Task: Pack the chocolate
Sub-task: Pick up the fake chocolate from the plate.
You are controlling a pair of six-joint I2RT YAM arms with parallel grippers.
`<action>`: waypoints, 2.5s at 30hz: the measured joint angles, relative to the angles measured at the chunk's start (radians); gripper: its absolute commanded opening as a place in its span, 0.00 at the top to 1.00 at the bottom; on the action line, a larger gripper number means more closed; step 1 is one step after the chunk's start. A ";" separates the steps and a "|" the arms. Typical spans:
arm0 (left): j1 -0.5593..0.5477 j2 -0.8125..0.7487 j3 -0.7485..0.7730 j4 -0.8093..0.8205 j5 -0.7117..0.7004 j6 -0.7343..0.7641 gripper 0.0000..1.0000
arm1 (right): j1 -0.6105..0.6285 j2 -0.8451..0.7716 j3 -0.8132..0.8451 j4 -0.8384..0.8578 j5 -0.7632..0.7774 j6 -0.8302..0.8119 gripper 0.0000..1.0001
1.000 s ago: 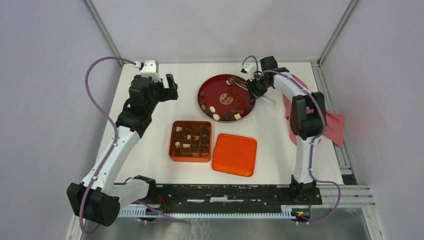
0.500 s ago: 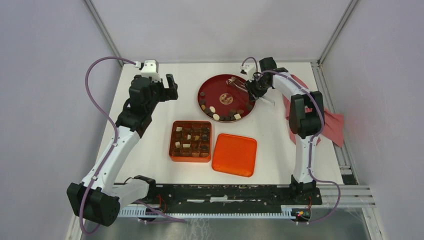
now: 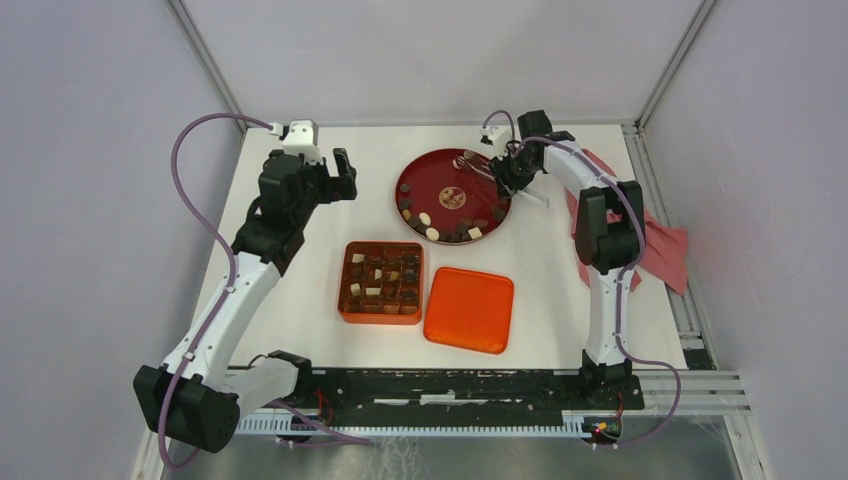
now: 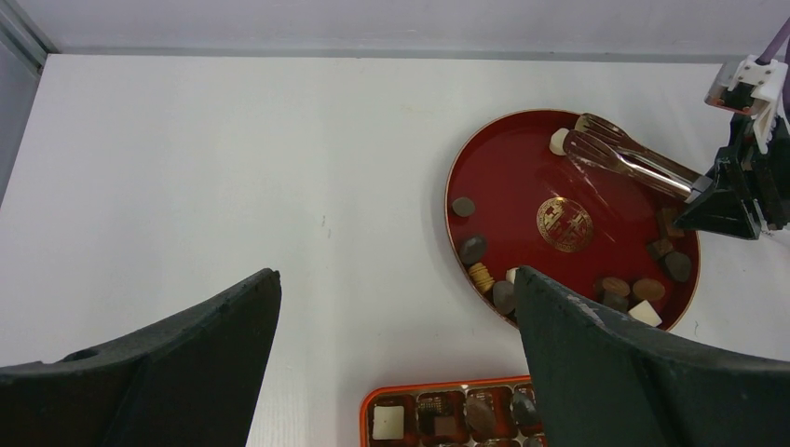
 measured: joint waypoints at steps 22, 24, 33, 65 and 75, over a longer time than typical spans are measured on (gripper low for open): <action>-0.002 0.000 0.000 0.000 0.000 0.000 0.01 | 0.016 0.052 0.059 -0.030 0.006 0.005 0.52; -0.001 0.000 0.000 0.000 0.000 0.000 0.01 | 0.018 0.052 0.059 -0.031 0.006 0.006 0.52; -0.002 0.000 0.000 0.000 0.000 0.000 0.01 | 0.020 0.059 0.071 -0.035 0.006 0.011 0.52; -0.002 0.001 0.000 0.000 0.000 0.000 0.01 | 0.024 0.014 0.008 -0.014 -0.045 0.009 1.00; -0.002 0.001 0.000 0.000 0.000 0.000 0.01 | 0.019 -0.170 -0.169 0.029 -0.152 -0.010 1.00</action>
